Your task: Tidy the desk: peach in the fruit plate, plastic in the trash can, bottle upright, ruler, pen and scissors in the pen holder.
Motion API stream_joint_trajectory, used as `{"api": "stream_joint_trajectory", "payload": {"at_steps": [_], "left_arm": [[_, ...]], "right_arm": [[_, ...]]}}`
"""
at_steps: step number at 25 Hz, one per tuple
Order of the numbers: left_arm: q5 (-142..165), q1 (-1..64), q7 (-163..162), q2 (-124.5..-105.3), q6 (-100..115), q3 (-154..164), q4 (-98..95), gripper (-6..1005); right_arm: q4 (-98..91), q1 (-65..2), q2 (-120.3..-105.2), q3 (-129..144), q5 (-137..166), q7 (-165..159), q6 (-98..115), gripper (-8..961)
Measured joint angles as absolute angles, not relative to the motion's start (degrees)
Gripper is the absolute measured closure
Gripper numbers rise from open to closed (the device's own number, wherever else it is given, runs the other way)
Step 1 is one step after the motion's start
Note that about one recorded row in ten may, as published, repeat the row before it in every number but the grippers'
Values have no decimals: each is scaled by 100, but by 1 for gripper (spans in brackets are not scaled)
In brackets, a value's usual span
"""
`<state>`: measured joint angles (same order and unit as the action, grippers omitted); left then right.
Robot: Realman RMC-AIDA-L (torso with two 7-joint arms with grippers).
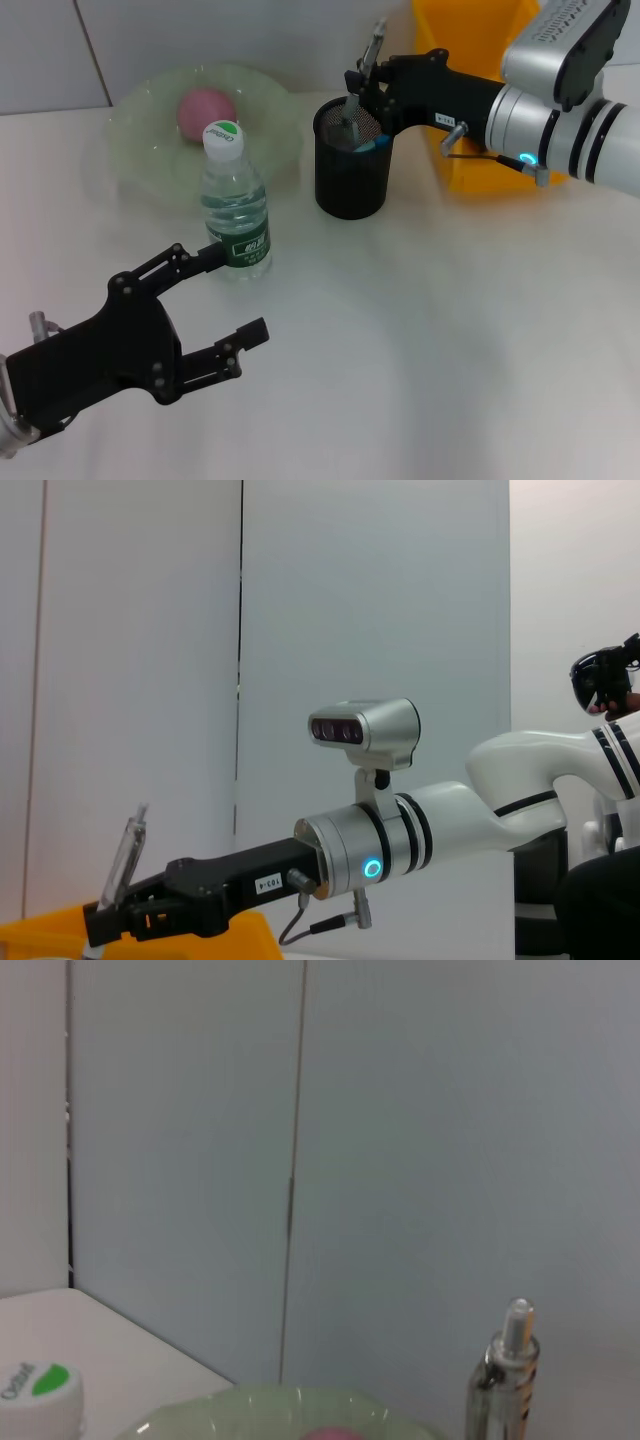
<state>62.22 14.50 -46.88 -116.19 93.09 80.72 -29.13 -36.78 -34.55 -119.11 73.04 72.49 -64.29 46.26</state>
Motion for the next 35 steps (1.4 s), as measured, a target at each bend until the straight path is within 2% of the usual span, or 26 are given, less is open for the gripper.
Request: {"api": "stream_joint_trajectory", "payload": {"at_steps": [13,23,25,27,29,31,33,35], "left_arm": [[6222,1450,-4717,-11591,9329,8059,-2909,158],[6222,1449,-4738,-11515,9340,8060,-2900,158],[6223,1451,-4814,-11438,9344,8083,-2900,158],[6229,1458,-4858,-11411,9347,8094,-2904,158],[6478,1506,-5073,-11348,9385,8008,-2953,158],[6526,1517,-5095,-11346,9388,7984,-2958,158],[6742,1581,-5110,-11343,9382,7838,-2959,158],[6774,1587,-5110,-11348,9383,7813,-2965,158]], "right_arm": [[-3698,-3357,-11922,7312,7238,-6703,4664,797],[-4376,-2860,-11869,7197,7239,-7058,5406,398],[-4862,-2532,-11759,6962,7350,-7427,5982,335],[-4978,-2457,-11730,6801,7429,-7504,6249,288],[-5179,-2264,-11588,5691,8055,-7633,7938,241],[-5165,-2256,-11535,5418,8262,-7637,8348,195],[-5012,-2237,-11261,4731,9378,-7635,9631,148],[-4965,-2223,-11218,4670,9639,-7579,9796,139]]}}
